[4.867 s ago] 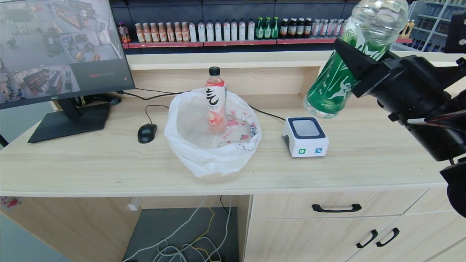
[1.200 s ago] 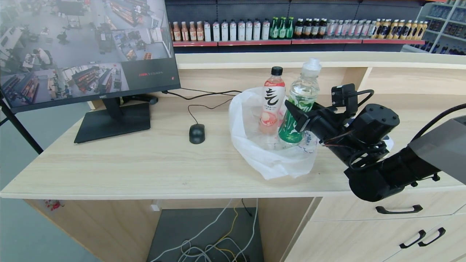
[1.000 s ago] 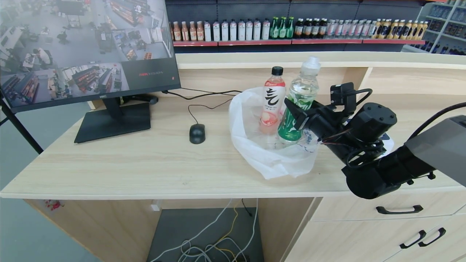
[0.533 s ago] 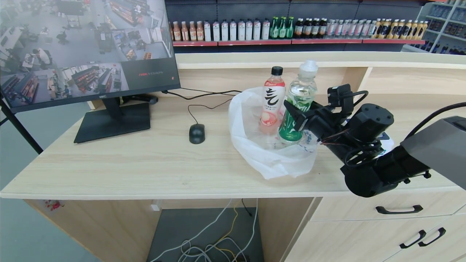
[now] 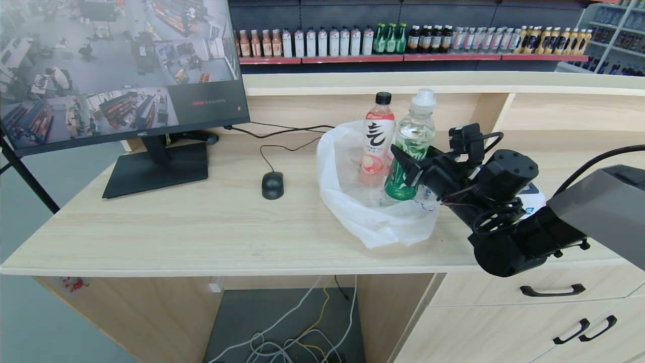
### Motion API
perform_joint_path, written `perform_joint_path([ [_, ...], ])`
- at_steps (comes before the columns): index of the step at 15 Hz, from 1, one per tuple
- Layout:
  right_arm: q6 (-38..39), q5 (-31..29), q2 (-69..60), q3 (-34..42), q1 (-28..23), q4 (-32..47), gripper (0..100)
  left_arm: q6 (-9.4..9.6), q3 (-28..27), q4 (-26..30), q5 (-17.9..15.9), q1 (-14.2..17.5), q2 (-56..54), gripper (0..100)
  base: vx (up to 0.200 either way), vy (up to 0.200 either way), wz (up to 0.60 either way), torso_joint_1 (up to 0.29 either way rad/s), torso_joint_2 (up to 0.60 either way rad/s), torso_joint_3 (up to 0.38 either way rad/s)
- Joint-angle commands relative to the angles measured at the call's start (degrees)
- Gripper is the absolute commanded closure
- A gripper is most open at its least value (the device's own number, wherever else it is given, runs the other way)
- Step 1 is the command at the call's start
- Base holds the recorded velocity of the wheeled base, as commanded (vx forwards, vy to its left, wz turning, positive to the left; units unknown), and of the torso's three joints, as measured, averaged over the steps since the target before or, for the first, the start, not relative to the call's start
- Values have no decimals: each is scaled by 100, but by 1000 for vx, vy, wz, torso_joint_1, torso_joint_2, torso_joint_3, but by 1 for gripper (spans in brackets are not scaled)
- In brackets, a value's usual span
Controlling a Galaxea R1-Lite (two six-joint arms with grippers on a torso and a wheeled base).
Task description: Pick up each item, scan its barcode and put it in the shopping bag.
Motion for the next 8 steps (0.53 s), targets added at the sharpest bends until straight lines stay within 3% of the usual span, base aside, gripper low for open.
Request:
perform_joint_path([
  [1, 3, 1, 55, 21, 5, 23, 100, -1, 0, 1, 2, 1, 0, 0, 0, 0, 0, 0, 0, 0],
  [8, 21, -16, 90, 73, 14, 23, 100, -1, 0, 1, 2, 1, 0, 0, 0, 0, 0, 0, 0, 0],
])
